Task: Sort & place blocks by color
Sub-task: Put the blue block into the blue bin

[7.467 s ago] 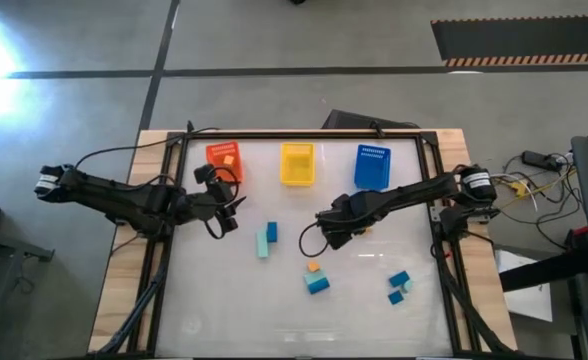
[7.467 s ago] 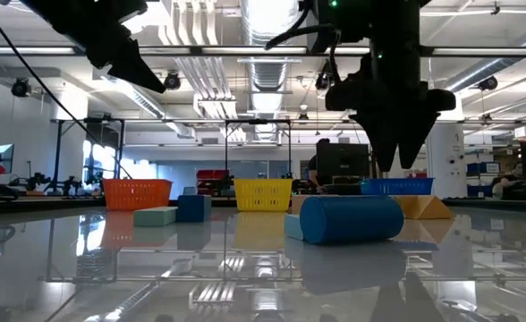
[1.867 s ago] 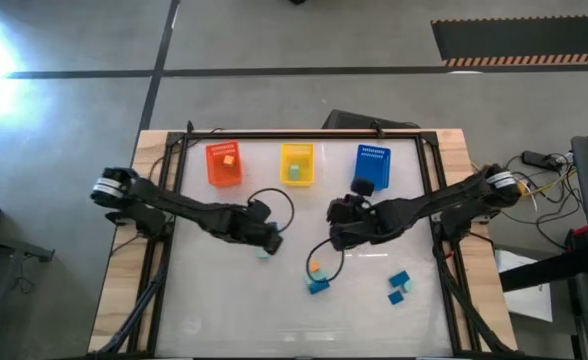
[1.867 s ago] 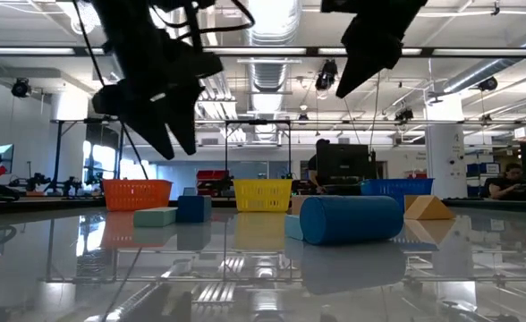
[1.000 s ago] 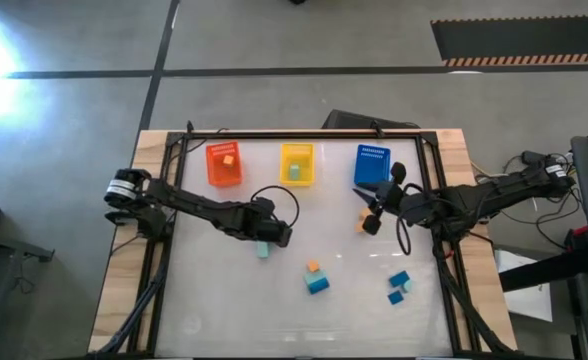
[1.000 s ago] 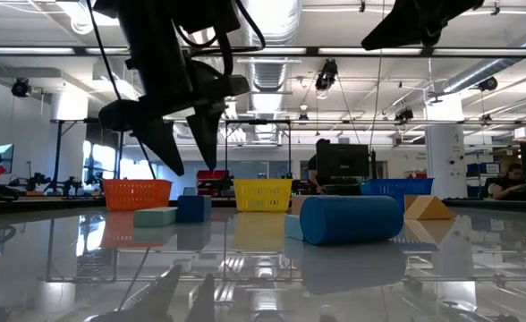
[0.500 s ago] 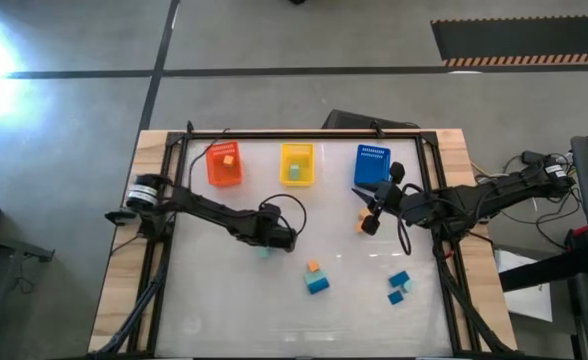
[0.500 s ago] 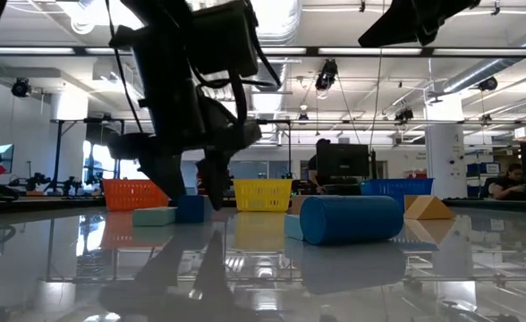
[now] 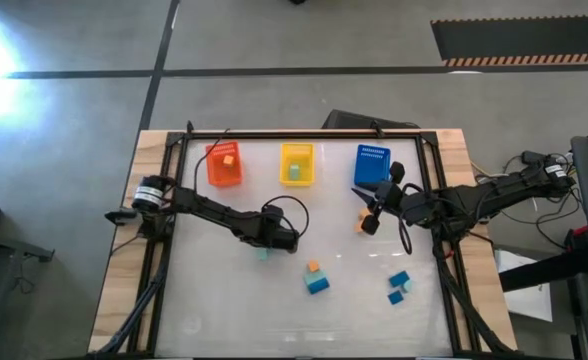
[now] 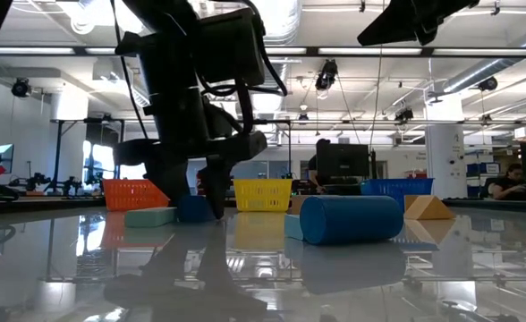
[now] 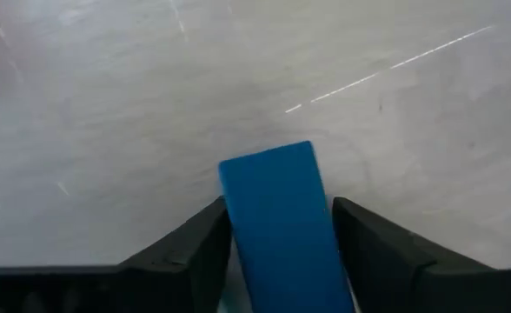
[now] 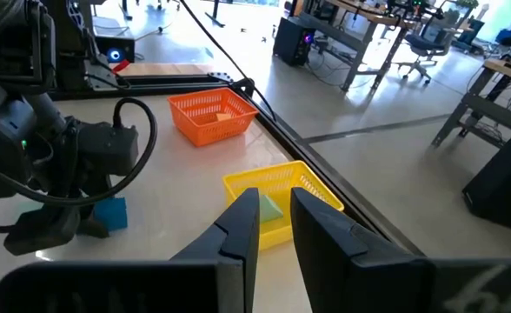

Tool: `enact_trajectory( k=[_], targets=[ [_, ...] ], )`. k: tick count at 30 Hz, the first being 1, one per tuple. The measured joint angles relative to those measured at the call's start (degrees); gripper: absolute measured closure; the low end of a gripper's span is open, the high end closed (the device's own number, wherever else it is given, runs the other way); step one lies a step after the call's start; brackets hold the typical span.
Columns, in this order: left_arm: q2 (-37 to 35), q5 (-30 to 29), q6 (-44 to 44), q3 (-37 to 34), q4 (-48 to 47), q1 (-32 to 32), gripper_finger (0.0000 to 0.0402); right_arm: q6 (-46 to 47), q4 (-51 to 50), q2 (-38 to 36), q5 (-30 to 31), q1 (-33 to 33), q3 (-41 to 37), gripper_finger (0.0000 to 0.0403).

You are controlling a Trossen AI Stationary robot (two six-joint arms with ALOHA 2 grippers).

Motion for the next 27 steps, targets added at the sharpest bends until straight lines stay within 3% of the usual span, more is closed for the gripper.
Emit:
enact_trajectory(
  k=[5,17,23,27],
  targets=[
    [-0.1,-0.2,0.0,-0.1,0.1,0.0,0.0284,0.0,0.0,0.0,0.0,0.0,0.0,0.0344],
    [-3.8,-3.8,5.2,-0.1,0.7,-0.1,0.0280,0.0,-0.2,0.0,0.0,0.0,0.0,0.0344],
    [-10.3,-9.7,17.8,-0.2,5.3,-0.1,0.0276,-0.2,-0.2,0.0,-1.1,0.0,-0.6,0.0344],
    [-14.9,-10.9,34.2,-1.0,16.4,-0.1,0.0275,-2.9,0.3,0.0,-6.9,0.0,-1.0,0.0344]
  ],
)
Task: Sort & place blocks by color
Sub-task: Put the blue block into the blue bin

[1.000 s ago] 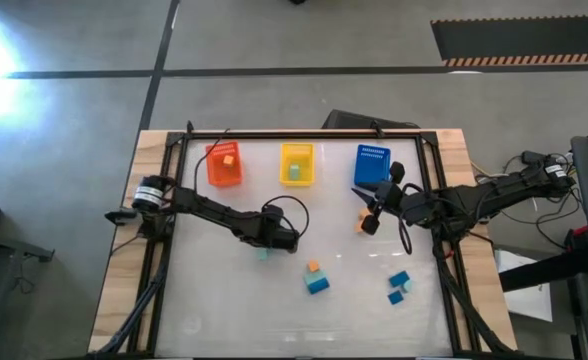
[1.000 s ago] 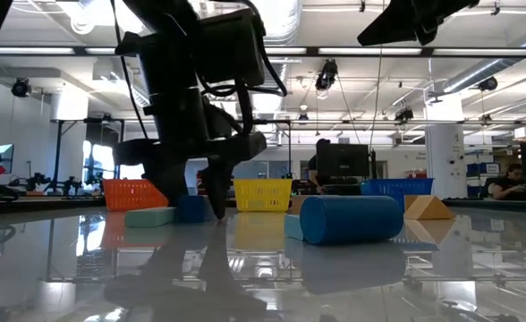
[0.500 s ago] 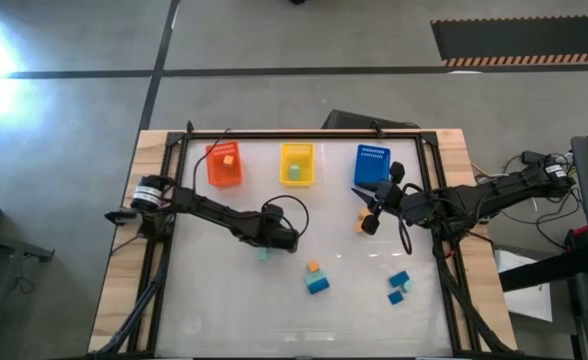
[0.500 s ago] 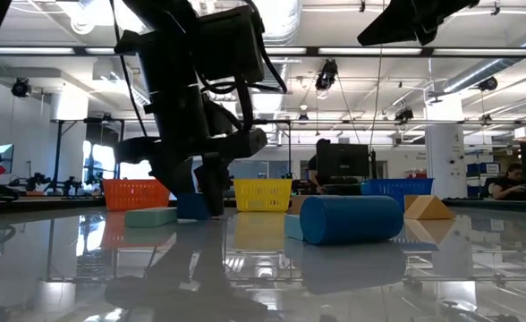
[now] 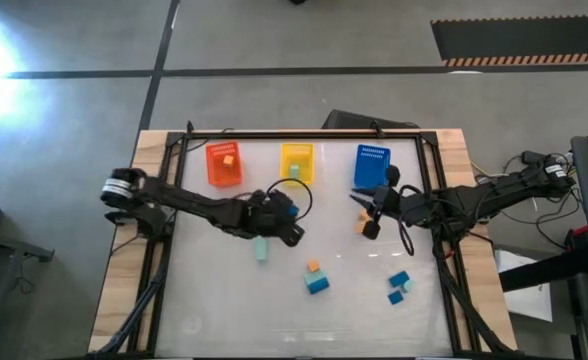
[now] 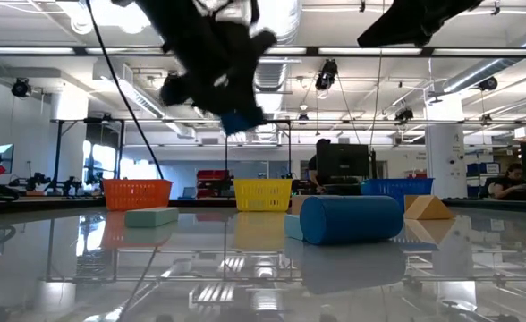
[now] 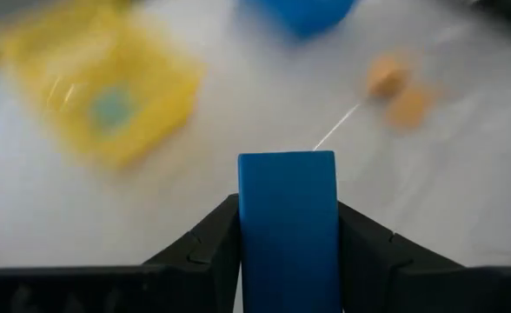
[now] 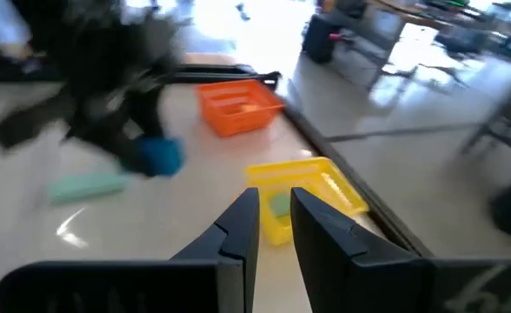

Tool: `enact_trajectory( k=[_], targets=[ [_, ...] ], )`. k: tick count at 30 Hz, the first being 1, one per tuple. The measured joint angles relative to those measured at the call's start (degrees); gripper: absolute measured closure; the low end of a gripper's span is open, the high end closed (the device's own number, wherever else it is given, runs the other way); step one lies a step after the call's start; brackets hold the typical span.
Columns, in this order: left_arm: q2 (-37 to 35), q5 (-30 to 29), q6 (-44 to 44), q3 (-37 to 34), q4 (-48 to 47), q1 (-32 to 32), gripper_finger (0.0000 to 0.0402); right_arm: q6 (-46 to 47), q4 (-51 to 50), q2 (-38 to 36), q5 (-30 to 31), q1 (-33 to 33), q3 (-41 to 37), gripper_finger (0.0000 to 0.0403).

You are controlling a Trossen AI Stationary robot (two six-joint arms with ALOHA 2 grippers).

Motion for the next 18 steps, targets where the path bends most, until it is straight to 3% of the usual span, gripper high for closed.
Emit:
enact_trajectory(
  k=[2,5,8,12,18],
  targets=[
    [-1.6,1.5,11.0,-0.8,8.9,0.0,0.0275,-2.6,1.4,0.0,-5.6,0.0,-0.6,0.0344],
    [-3.1,9.7,25.4,-1.9,21.4,-0.3,0.0274,-6.5,4.8,0.0,-15.0,0.0,-1.9,0.0344],
    [-3.8,17.8,34.2,-3.1,31.0,-1.2,0.0274,-6.3,10.9,0.0,-21.6,0.0,-2.9,0.0341],
    [-4.4,22.9,39.3,-6.0,40.7,-1.9,0.0273,-6.2,14.8,0.0,-24.6,0.2,-3.3,0.0314],
    [-4.3,26.2,41.9,-10.0,54.0,-1.9,0.0273,-7.2,24.1,1.7,-24.6,0.2,-5.2,0.0237]
  ],
)
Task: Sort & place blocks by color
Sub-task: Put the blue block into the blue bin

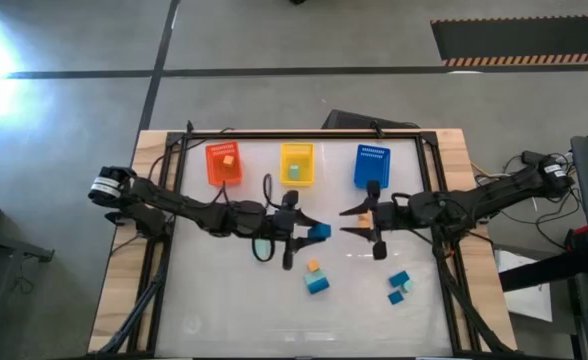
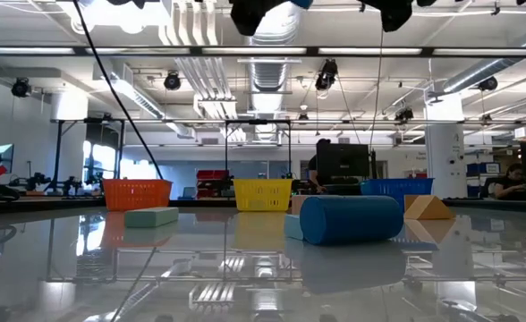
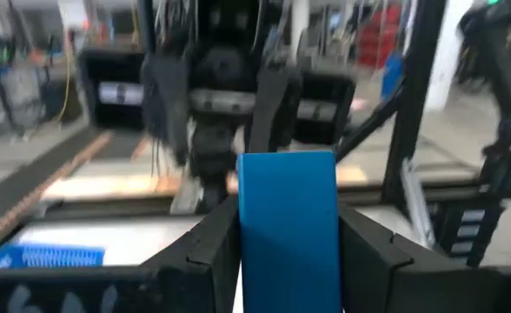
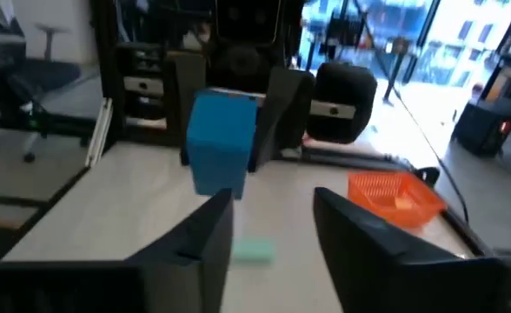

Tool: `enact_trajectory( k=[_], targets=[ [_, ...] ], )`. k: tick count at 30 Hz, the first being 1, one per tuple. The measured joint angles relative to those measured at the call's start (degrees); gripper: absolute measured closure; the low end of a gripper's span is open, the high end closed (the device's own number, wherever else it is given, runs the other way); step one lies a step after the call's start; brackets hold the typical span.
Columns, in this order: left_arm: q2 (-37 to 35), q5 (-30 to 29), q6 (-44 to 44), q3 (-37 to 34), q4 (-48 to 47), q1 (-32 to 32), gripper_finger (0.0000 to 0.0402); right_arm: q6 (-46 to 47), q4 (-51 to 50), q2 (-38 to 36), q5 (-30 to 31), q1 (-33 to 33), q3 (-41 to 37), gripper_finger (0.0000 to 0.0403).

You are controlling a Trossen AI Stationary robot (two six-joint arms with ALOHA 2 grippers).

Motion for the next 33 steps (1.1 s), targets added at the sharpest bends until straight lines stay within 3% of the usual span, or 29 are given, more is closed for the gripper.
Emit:
enact_trajectory(
  k=[7,12,19,33],
  targets=[
    [0.1,0.4,2.6,-1.2,6.3,0.0,0.0272,-3.7,15.7,4.8,-3.1,0.0,-1.1,0.0145],
    [0.1,0.3,3.6,-1.7,9.3,0.1,0.0272,-6.1,27.6,10.3,-3.0,0.0,-1.2,0.0113],
    [0.1,-1.5,4.6,-3.3,11.8,0.3,0.0272,-7.4,40.4,15.9,-2.5,-0.2,-1.2,0.0133],
    [0.1,-3.0,6.4,-3.1,12.8,1.5,0.0272,-4.4,40.7,18.2,-2.6,-2.3,0.0,0.0185]
  ],
)
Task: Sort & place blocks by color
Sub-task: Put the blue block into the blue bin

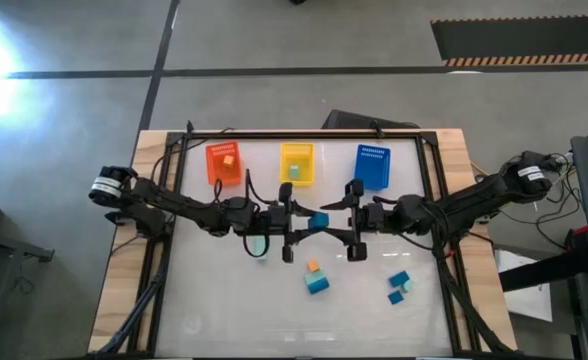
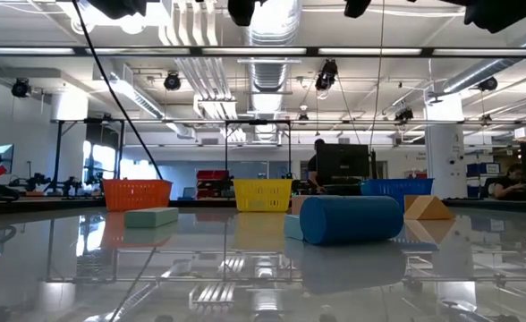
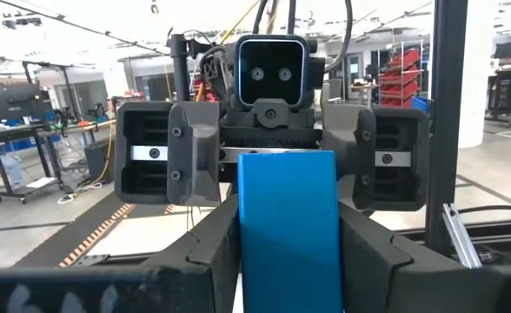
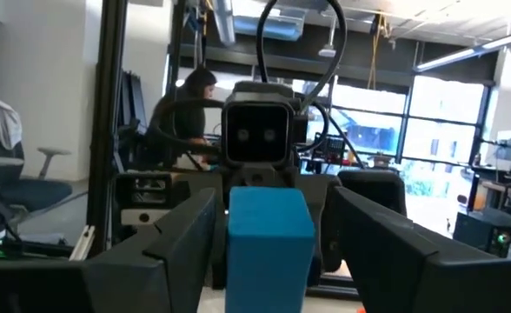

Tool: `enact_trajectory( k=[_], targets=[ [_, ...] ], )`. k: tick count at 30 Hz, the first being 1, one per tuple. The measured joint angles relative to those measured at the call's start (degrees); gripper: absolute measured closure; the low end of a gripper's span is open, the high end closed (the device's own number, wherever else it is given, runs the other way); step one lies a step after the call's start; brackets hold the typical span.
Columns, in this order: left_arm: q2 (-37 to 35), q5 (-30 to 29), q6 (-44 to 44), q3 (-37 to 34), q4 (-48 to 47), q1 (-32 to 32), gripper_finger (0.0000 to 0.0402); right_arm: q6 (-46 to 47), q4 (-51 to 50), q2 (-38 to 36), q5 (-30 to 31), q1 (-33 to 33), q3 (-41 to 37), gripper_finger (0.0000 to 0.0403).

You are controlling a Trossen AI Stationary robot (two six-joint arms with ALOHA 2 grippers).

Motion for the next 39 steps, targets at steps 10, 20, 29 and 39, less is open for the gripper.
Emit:
enact_trajectory(
  k=[10,20,29,39],
  targets=[
    [0.0,0.0,-0.3,0.1,0.2,1.0,0.0272,0.1,-1.0,0.9,0.0,-0.8,0.9,0.0213],
    [0.0,0.4,-0.2,0.0,0.0,0.9,0.0272,0.9,-0.9,1.3,-0.7,-1.0,0.9,0.0283],
    [0.0,0.2,-0.6,-0.7,-0.8,1.0,0.0224,0.8,-3.0,1.1,-0.6,-1.0,0.9,0.0283],
    [-3.6,-5.5,-0.6,-0.7,-19.2,1.0,0.0130,2.8,-19.6,-4.6,9.0,-1.1,1.7,0.0283]
  ],
)
